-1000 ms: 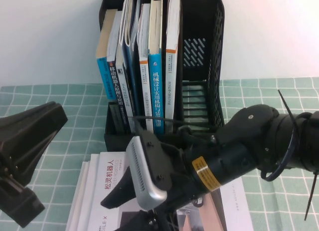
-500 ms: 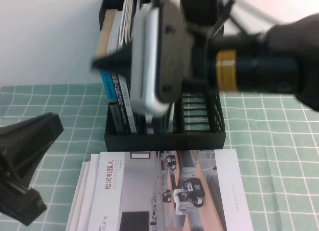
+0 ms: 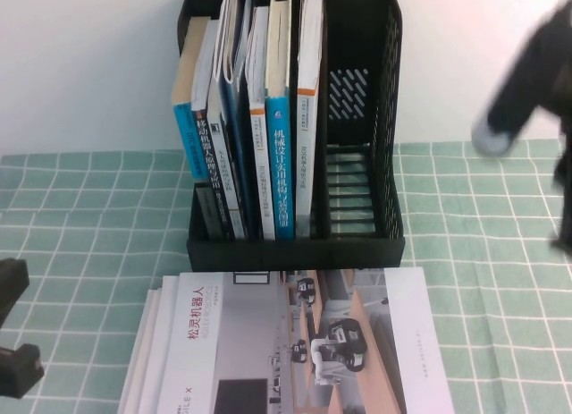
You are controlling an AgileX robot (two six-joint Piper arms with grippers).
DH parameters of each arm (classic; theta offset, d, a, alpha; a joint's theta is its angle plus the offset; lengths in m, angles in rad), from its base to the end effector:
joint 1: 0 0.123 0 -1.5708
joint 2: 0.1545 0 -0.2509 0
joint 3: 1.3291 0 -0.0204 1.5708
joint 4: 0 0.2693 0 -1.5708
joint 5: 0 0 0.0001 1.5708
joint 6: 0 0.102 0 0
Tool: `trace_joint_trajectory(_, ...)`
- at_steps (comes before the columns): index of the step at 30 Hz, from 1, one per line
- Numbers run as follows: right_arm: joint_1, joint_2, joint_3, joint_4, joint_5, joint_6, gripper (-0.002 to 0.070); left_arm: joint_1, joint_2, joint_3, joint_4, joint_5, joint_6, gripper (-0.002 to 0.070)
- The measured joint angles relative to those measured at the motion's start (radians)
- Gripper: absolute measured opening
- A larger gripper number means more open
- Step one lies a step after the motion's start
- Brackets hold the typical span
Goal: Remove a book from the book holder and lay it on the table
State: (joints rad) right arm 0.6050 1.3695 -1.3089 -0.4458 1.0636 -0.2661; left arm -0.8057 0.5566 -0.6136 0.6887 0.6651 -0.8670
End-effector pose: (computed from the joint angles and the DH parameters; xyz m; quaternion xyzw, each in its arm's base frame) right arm 0.2756 0.1438 0.3220 -0.4446 0.8307 -0.1683 0.2897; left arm 0.1396 -0.0876 0.3090 0.1004 0.8180 -0.1401 0.5488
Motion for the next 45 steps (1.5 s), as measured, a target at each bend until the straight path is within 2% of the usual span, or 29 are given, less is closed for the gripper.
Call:
trace_joint_trajectory(3, -0.014, -0.081, 0.099, 0.233, 0.036, -0.140, -0.0001, 0.000, -0.020, 0.010, 0.002, -0.068, 0.037, -0.0003)
trace_joint_trajectory(6, -0.014, -0.206, 0.225, 0.400, -0.024, -0.230, -0.0001, 0.000, -0.044, 0.049, 0.012, -0.169, 0.054, -0.0003)
trace_joint_trajectory(11, -0.015, -0.433, 0.460, 0.611, -0.210, -0.418, -0.0001, 0.000, -0.097, 0.165, 0.021, -0.365, 0.054, -0.0003)
trace_joint_trajectory(17, -0.015, -0.711, 0.752, 0.766, -0.468, -0.505, -0.0001, 0.000, -0.167, 0.299, 0.023, -0.478, 0.025, -0.0003)
trace_joint_trajectory(23, -0.015, -0.985, 0.960, 0.837, -0.579, -0.520, -0.0001, 0.000, -0.243, 0.367, 0.024, -0.497, 0.023, -0.0003)
trace_joint_trajectory(29, -0.015, -1.146, 1.053, 0.856, -0.611, -0.523, -0.0001, 0.000, -0.260, 0.369, 0.029, -0.497, 0.021, -0.0003)
trace_joint_trajectory(45, -0.017, -1.169, 1.068, 0.859, -0.496, -0.521, -0.0001, 0.000, -0.261, 0.370, 0.031, -0.497, 0.021, -0.0003)
